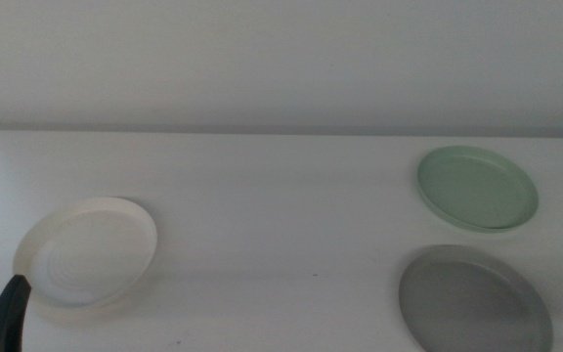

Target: Stack the three bowls on top of each other.

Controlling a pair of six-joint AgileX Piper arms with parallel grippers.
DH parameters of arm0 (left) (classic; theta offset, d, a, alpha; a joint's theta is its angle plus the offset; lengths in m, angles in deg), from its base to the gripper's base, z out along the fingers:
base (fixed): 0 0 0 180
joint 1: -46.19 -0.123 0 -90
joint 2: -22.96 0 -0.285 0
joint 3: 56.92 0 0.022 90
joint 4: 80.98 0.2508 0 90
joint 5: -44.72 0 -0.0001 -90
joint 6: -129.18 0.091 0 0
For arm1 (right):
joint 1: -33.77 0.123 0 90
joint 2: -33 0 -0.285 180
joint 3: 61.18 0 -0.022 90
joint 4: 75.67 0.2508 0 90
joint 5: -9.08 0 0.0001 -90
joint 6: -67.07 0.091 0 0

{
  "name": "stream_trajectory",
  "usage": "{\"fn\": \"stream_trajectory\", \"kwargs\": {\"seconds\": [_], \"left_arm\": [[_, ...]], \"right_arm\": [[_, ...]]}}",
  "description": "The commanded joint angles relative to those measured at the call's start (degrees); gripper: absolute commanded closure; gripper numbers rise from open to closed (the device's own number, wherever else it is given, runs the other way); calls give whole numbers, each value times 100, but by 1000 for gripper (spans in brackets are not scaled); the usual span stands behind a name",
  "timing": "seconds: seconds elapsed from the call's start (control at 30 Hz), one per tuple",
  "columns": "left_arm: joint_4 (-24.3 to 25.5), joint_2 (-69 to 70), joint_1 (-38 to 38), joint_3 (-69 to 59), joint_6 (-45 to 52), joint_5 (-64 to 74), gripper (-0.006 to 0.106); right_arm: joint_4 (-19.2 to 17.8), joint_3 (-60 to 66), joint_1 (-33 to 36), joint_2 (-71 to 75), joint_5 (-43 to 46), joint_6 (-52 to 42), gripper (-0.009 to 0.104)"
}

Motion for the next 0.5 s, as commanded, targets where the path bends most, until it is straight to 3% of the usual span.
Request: {"fn": "stream_trajectory", "kwargs": {"seconds": [0.0,0.2,0.47], "left_arm": [[-31,237,34,-241,1,-83,7],[-31,237,34,-241,1,-83,7],[-33,237,34,-241,1,-83,7]], "right_arm": [[0,211,-50,227,64,32,2],[71,-855,-50,-209,-268,-44,2],[398,-3662,-50,-2687,-4572,-83,2]]}}
